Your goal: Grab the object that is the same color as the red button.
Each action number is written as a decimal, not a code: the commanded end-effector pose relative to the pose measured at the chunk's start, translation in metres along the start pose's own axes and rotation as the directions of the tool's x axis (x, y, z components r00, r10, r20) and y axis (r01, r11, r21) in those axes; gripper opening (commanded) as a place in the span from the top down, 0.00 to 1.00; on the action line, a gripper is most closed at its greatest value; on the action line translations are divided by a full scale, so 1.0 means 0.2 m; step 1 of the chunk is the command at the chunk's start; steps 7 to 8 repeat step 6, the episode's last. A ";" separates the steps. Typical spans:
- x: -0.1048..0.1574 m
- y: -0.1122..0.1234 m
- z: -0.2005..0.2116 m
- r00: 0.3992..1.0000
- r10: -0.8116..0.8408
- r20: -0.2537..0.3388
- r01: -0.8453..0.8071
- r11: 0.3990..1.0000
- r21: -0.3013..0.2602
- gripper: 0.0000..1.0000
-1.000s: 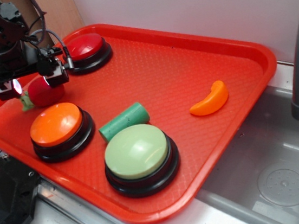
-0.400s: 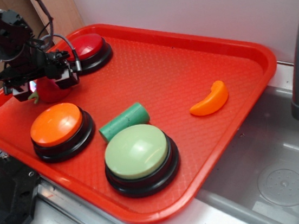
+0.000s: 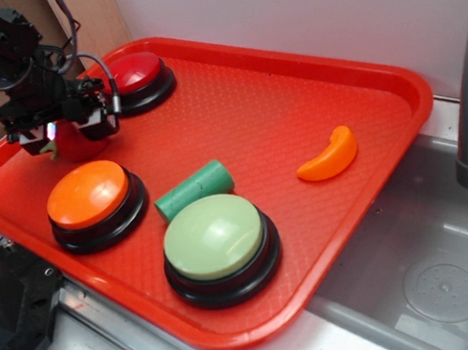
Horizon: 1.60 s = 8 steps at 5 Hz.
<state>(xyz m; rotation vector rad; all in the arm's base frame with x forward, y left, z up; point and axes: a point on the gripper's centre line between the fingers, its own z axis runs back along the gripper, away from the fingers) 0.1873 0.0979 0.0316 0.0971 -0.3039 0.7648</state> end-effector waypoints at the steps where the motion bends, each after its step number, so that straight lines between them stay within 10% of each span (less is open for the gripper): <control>1: 0.08 -0.10 0.30 0.969 -0.246 0.011 0.246 0.969 0.005 1.00; 4: 0.02 -0.56 0.85 0.875 -0.483 -0.026 0.465 0.855 -0.230 1.00; 8: 0.00 -0.56 0.82 0.892 -0.453 -0.010 0.445 0.879 -0.170 1.00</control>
